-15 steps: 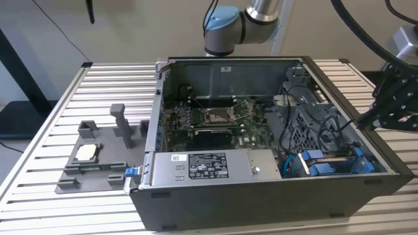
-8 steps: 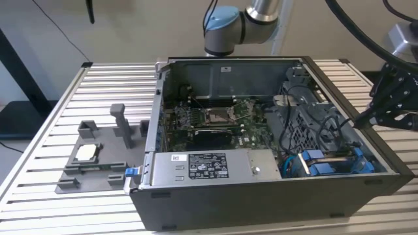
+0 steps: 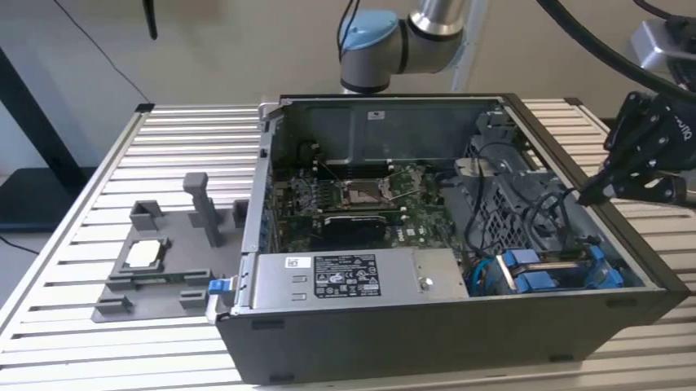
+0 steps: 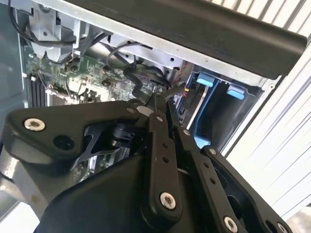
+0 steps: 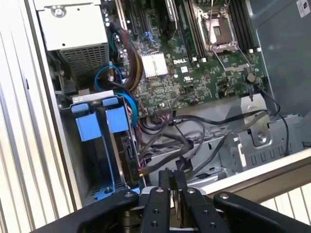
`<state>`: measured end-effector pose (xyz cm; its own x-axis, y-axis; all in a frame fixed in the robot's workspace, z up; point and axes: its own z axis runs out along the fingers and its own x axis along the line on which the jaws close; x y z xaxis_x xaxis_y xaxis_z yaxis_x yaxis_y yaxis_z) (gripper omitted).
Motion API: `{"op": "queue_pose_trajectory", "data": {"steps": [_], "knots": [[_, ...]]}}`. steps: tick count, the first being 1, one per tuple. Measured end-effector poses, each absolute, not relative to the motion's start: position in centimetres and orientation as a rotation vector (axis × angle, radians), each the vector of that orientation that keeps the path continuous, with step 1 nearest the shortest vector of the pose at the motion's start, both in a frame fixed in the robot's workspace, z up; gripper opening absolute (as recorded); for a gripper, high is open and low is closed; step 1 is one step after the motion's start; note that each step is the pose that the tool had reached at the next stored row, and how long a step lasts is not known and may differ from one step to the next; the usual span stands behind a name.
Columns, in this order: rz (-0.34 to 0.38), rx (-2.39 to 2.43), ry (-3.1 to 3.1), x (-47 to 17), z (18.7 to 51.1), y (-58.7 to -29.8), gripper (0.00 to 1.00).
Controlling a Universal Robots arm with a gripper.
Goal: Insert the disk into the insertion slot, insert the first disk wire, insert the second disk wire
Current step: 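Insert the second disk wire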
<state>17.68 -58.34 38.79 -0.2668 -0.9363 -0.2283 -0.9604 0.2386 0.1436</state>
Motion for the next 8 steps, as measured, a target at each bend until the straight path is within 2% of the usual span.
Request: {"op": "queue_pose_trajectory", "data": {"steps": [8], "knots": [[0.388, -1.85, 2.393, 16.2, 38.8, -57.1, 0.16]]}}
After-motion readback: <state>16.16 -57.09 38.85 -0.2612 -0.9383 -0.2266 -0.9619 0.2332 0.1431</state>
